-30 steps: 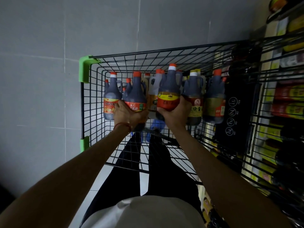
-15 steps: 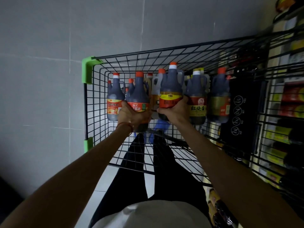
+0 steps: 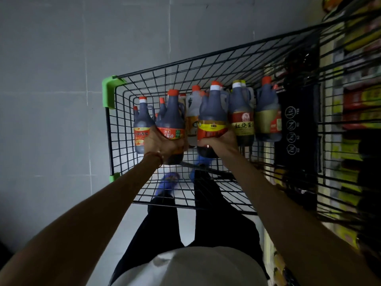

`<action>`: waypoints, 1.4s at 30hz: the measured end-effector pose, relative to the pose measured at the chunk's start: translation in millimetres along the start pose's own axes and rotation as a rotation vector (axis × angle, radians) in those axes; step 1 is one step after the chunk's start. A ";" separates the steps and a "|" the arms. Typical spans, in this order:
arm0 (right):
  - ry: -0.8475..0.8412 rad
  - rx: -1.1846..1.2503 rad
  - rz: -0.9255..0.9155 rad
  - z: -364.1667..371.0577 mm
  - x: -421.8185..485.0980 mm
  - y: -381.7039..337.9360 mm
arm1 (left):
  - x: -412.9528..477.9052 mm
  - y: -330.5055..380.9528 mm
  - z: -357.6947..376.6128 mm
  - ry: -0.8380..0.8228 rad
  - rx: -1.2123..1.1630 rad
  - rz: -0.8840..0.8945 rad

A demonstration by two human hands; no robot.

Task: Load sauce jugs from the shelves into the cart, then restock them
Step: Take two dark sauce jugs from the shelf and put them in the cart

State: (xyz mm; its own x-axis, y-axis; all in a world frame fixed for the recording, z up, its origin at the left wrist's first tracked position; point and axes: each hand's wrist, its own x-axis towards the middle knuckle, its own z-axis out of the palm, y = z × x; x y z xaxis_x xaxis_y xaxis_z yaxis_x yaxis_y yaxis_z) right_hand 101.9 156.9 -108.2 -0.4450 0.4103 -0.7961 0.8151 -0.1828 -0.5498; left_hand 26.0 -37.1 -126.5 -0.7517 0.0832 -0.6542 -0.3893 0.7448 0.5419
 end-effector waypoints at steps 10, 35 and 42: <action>0.270 0.299 -0.193 3.0 -126.7 30.2 | -63.6 17.8 -46.9 -0.128 0.140 0.431; 1.133 0.876 -0.251 -29.0 -463.5 288.1 | -383.0 6.2 59.0 -0.742 0.300 1.078; 1.208 0.971 -0.295 -41.6 -548.4 416.2 | -504.1 -58.0 117.2 -0.747 0.371 1.260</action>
State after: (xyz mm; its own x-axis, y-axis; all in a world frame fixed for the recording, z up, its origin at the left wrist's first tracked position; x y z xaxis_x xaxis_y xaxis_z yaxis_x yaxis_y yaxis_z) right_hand 700.6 -107.0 110.1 0.3944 0.8889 -0.2332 0.0058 -0.2562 -0.9666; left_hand 489.9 -44.6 110.1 -0.0021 0.9988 -0.0490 0.5228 0.0429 0.8514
